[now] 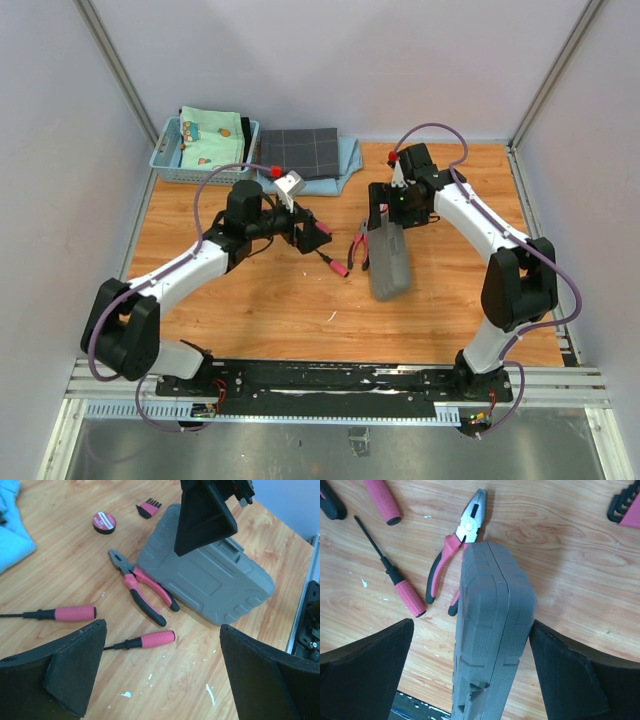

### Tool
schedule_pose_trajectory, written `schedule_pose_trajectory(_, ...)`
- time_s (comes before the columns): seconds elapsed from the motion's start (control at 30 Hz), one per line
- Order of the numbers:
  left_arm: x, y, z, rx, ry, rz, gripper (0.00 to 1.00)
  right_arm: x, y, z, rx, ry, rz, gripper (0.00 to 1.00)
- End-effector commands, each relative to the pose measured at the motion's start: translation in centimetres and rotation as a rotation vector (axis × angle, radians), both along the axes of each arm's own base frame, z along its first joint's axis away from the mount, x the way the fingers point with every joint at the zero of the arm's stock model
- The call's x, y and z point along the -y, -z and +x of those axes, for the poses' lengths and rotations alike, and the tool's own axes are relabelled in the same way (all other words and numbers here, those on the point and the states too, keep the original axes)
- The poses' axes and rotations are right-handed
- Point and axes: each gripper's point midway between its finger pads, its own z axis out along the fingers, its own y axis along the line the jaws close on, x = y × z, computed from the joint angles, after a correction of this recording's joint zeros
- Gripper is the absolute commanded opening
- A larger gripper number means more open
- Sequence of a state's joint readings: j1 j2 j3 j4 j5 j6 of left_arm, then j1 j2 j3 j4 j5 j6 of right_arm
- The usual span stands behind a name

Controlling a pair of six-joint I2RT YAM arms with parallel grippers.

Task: Pack the tool kit
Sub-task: Open the toolbox at the center of the board.

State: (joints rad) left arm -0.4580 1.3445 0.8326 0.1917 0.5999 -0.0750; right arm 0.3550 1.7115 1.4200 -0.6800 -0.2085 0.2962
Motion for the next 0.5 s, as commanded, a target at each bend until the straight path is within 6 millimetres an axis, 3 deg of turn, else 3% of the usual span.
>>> schedule_pose_trajectory(0.0,2.7,-2.0,1.0,0.002,0.021,-0.077,0.99,-1.8,-2.6,-0.8,0.014,-0.025,0.083,0.98)
schedule_pose_trajectory(0.27,7.7,-1.2,0.7,-0.153,0.077,-0.205,0.99,-2.4,-2.4,-1.4,-0.020,-0.026,0.121,0.99)
schedule_pose_trajectory(0.47,9.5,-1.3,-0.1,-0.233,0.115,-0.286,0.97,-2.6,-2.4,-1.8,-0.032,-0.025,0.138,0.99)
